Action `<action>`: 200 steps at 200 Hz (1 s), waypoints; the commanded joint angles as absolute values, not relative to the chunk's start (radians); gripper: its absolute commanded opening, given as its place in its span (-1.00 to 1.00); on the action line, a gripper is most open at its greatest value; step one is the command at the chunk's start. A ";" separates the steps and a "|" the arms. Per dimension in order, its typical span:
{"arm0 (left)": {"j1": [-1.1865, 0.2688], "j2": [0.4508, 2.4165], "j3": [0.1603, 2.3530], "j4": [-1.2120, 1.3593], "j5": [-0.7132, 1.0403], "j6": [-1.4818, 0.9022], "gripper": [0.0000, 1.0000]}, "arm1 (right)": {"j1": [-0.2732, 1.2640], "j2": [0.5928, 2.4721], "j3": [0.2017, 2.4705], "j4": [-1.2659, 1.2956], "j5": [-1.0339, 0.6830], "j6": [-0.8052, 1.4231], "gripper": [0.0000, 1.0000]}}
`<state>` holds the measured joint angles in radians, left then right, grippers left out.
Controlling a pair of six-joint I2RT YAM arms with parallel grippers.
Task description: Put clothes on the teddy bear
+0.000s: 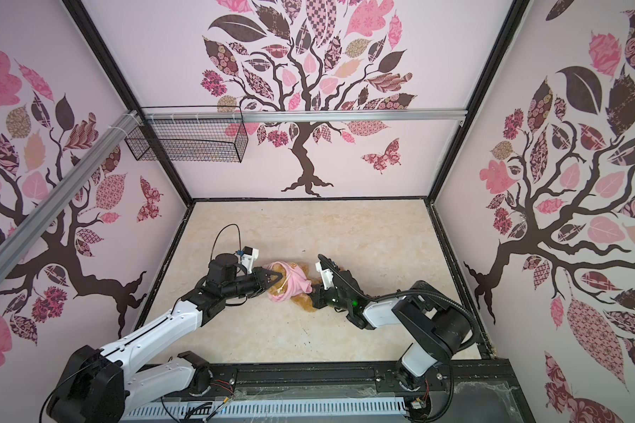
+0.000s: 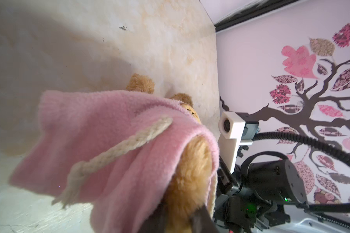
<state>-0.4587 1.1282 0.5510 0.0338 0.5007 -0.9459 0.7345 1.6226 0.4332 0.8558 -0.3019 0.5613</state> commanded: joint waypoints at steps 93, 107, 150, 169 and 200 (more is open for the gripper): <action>-0.413 1.307 0.537 0.044 0.583 -1.071 0.10 | 0.729 1.720 0.376 0.758 -0.268 0.566 -1.00; -0.419 1.343 0.555 0.044 0.603 -1.063 0.14 | 0.731 1.721 0.377 0.761 -0.270 0.567 -1.00; -0.453 1.418 0.568 0.075 0.617 -1.038 -0.08 | 0.733 1.690 0.379 0.767 -0.283 0.560 -0.96; -0.449 1.401 0.572 0.074 0.610 -0.984 -0.50 | 0.733 1.626 0.374 0.712 -0.259 0.533 -0.93; -0.430 1.312 0.566 0.082 0.566 -0.850 -1.00 | 0.730 1.477 0.345 0.576 -0.173 0.477 -0.88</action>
